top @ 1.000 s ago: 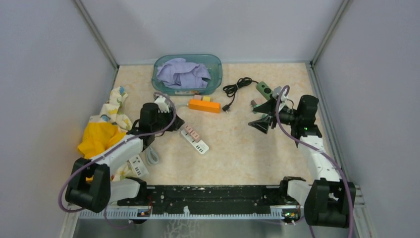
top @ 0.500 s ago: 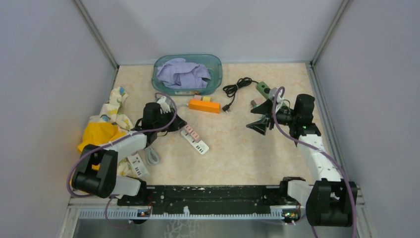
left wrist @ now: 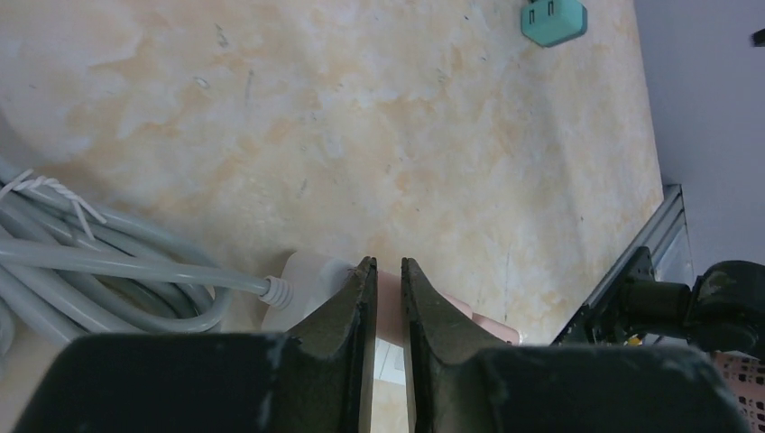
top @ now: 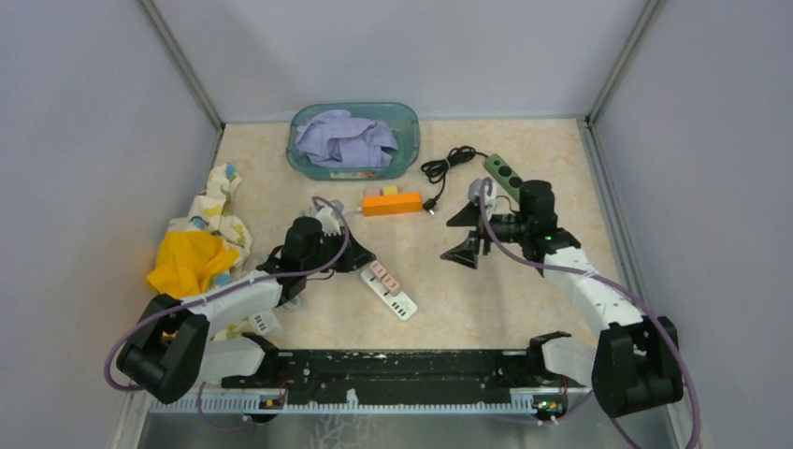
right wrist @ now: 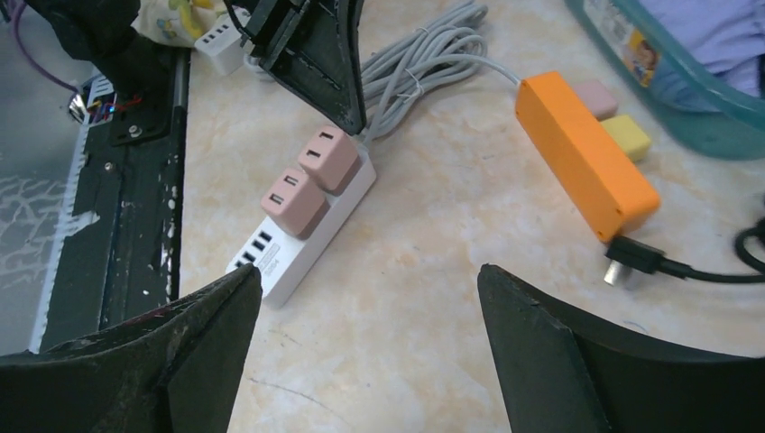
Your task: Pull the plug off the socket
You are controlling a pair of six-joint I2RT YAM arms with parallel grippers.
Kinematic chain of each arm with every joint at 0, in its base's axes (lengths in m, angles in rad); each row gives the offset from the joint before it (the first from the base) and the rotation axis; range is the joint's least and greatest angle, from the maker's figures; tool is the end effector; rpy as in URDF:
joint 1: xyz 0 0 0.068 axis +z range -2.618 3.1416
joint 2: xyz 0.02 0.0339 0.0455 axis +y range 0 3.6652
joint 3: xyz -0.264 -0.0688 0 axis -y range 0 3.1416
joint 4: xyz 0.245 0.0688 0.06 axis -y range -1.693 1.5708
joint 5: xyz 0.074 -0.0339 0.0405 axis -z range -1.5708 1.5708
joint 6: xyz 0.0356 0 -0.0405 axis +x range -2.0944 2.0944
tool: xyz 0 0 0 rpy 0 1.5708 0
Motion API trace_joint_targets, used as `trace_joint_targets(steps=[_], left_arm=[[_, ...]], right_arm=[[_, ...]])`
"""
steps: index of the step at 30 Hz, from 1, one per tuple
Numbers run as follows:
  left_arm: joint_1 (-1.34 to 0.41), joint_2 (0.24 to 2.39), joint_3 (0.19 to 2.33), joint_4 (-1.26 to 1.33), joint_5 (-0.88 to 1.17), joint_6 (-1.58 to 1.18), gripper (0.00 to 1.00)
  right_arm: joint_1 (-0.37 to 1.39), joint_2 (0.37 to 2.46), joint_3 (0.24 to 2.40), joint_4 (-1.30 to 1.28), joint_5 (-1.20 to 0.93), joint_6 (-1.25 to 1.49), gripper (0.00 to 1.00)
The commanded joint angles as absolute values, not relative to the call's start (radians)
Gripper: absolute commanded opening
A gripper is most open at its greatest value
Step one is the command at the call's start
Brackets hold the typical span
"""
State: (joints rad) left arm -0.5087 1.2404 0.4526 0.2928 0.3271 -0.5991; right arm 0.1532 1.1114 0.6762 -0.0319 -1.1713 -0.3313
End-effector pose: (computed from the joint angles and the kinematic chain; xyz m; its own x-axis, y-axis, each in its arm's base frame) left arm 0.2080 -0.1291 0.1807 -0.7420 -0.1977 -0.6406 0.3509 0.6998 -0.6223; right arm 0.2211 0.0673 0.2617 -0.1371 -0.1492 -0.9793 -0.9696 0.2224 0.1019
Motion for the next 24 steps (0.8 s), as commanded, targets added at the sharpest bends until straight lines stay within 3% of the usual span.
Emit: trace_joint_targets(steps=[1,8,14,24], left_arm=[[-0.596,1.2,0.404,0.351,0.253,-0.701,0.21],[-0.621,1.144,0.382,0.36,0.158,-0.726,0.23],[-0.621,0.938,0.397,0.217,-0.002,-0.644,0.3],[-0.62,0.727,0.311,0.209,-0.041,-0.56,0.63]], right_arm=[[0.337,1.161,0.715,-0.045,-0.972,-0.42,0.9],[0.677,1.282,0.721,0.014,-0.622,-0.378,0.91],[0.82,1.343,0.74,0.089,-0.388,-0.252,0.88],[0.947,1.449,0.79,0.071,-0.248,-0.205,0.74]])
